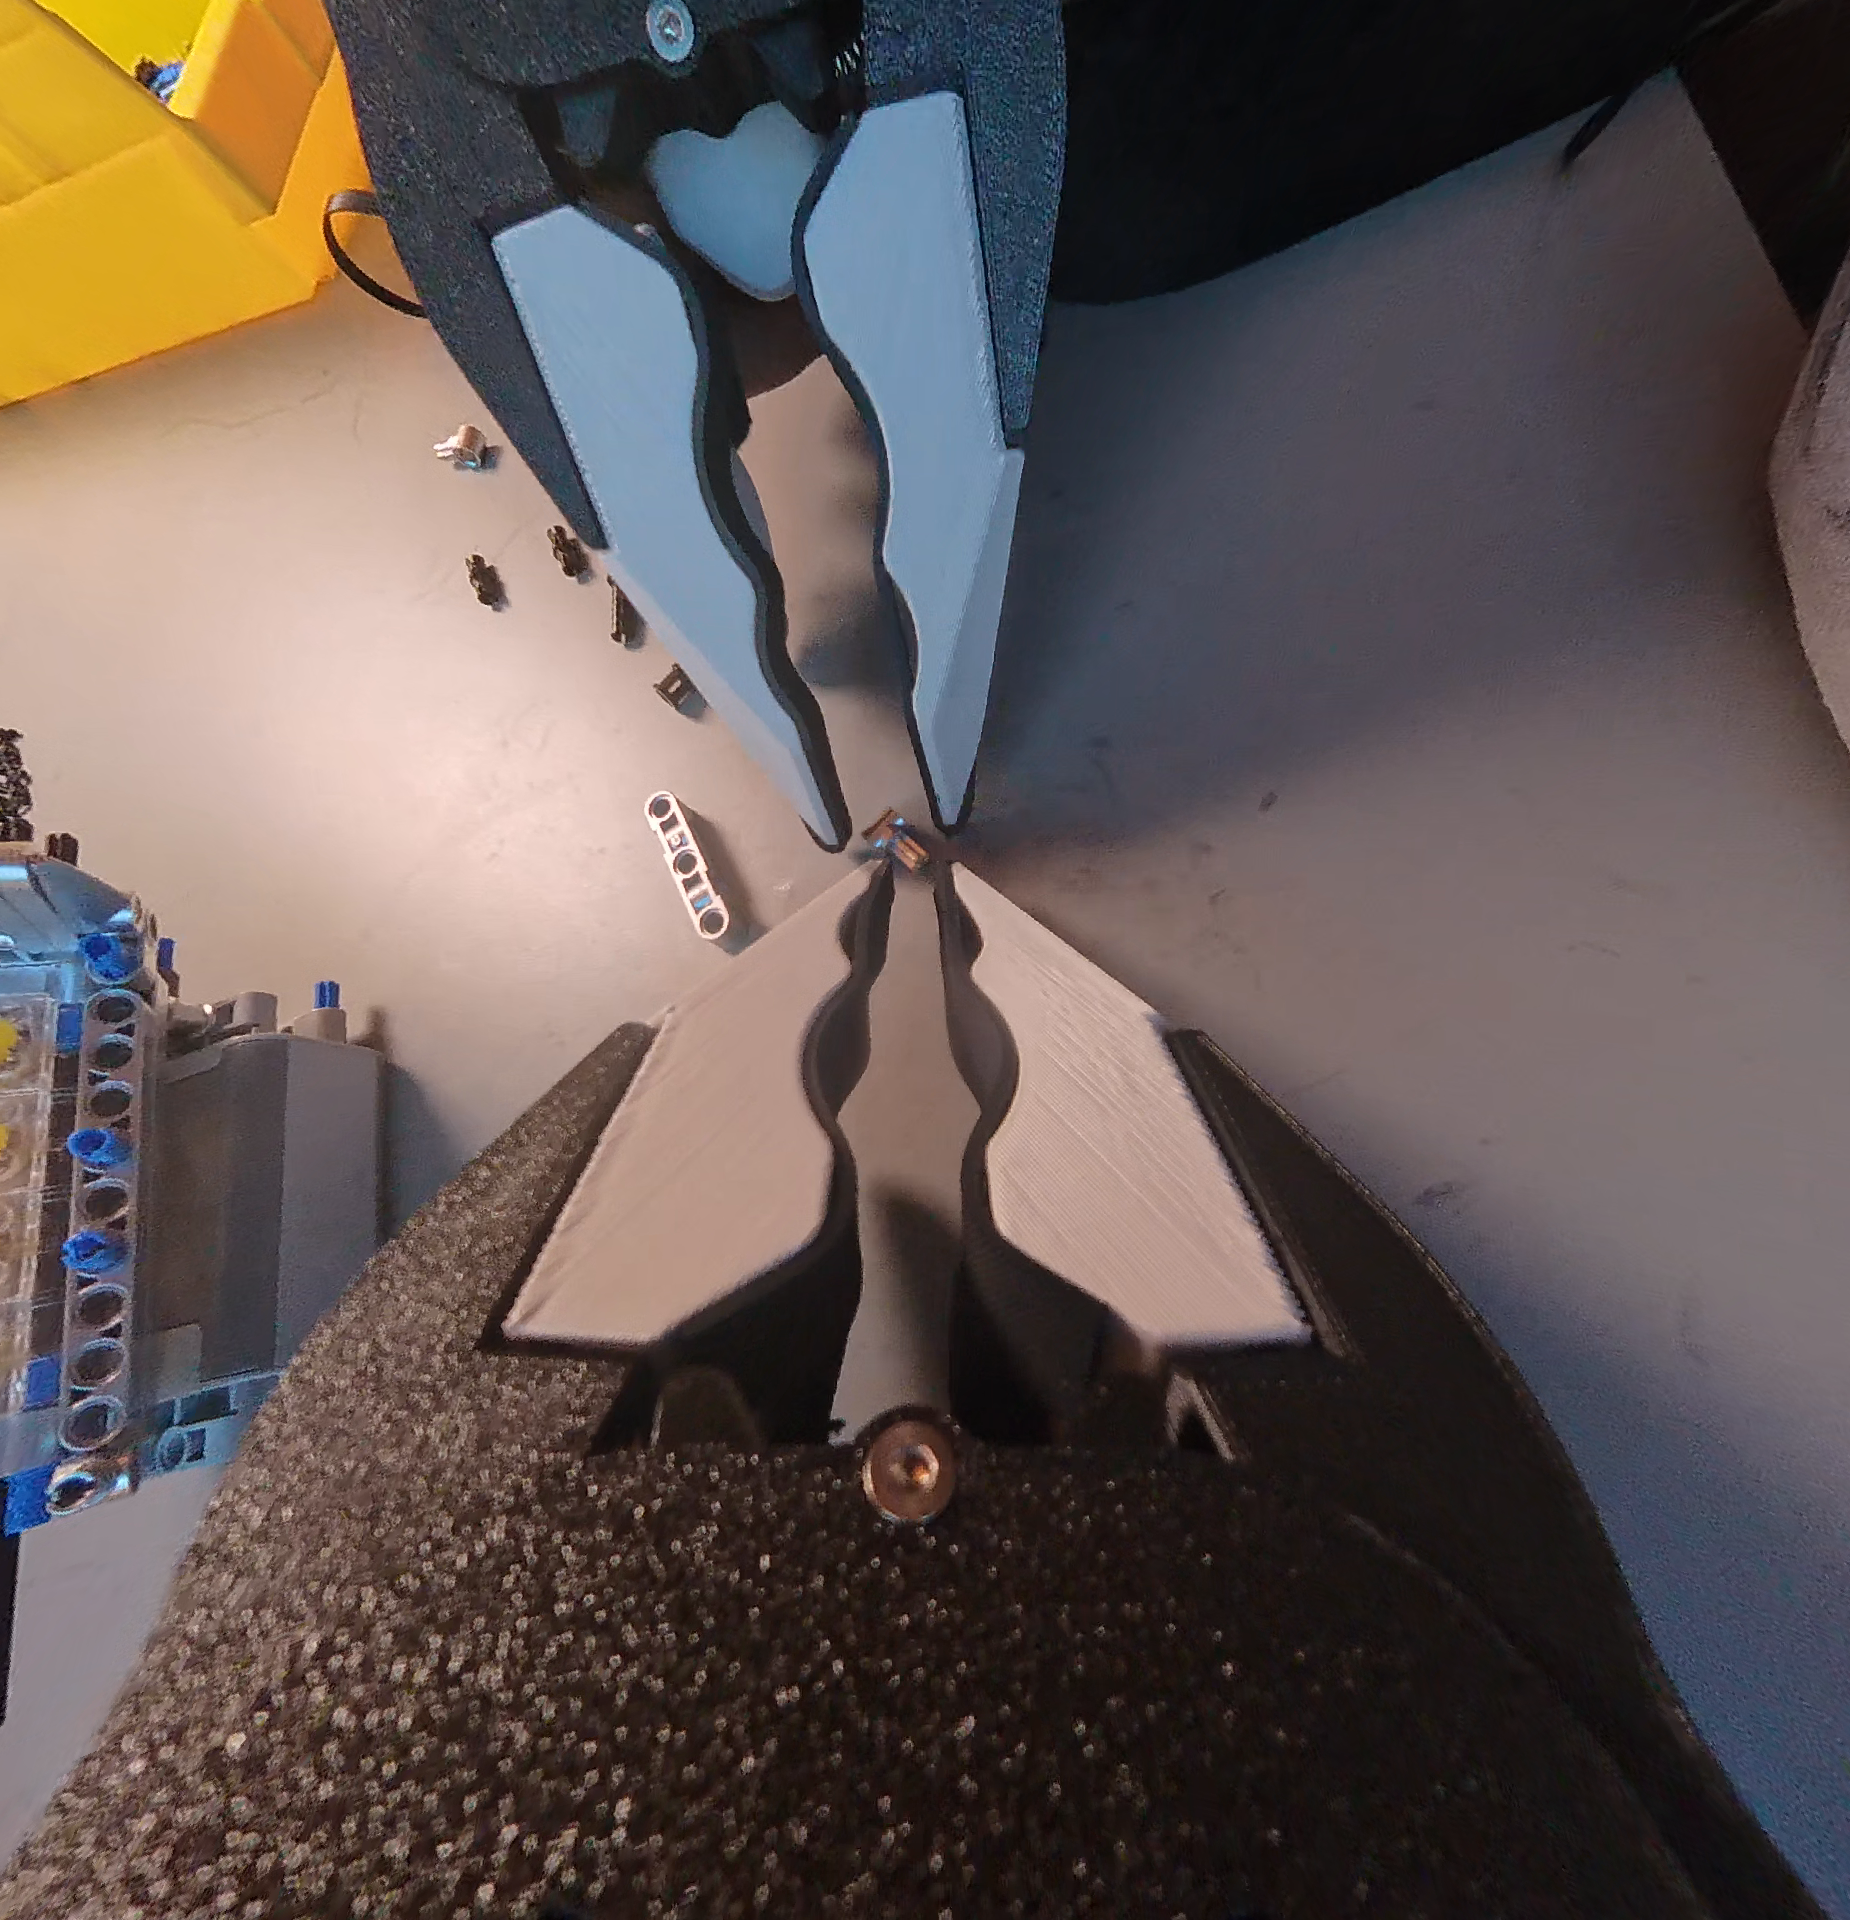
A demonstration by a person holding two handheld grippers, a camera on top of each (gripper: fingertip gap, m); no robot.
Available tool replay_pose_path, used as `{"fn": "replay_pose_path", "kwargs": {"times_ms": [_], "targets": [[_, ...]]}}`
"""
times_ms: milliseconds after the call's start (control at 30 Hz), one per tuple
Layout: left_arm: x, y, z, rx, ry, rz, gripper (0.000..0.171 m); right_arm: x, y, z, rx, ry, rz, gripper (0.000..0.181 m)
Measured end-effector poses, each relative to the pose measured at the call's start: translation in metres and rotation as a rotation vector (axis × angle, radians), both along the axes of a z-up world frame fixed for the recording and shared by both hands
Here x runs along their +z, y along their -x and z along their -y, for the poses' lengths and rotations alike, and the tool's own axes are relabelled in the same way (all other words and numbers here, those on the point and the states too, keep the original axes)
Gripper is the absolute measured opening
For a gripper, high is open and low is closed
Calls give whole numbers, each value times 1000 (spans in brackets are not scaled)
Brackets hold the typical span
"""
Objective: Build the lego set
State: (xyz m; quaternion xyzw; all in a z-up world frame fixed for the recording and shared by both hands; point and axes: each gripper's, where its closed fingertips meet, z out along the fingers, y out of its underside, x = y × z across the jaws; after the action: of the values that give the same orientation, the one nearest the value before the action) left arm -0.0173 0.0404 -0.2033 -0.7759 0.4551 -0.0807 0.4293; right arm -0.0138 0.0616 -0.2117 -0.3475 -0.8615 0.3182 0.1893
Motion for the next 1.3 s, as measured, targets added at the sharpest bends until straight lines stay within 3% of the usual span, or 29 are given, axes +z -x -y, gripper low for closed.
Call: {"fn": "replay_pose_path", "kwargs": {"times_ms": [167, 367, 533, 700, 933, 1300], "targets": [[-4, -2, -2, 6, 5, -25, 6, 0, 0, 1, -55, 71, 71, 10], [-4, -1, -6, 29, -22, -49, 5, 7, 6, -7, -262, 329, 218, 7], [-5, 1, -13, 54, -80, -101, 5, 11, 8, -12, -327, 442, 254, 0], [-7, 5, -17, 82, -83, -109, 4, 10, 3, -9, -269, 384, 244, 6], [-4, 8, -17, 92, -74, -82, 4, 19, -9, -12, -50, 85, 18, 16], [-3, 7, -16, 84, -63, -60, 3, 1, -8, -11, -42, 35, 73, 7]]}}
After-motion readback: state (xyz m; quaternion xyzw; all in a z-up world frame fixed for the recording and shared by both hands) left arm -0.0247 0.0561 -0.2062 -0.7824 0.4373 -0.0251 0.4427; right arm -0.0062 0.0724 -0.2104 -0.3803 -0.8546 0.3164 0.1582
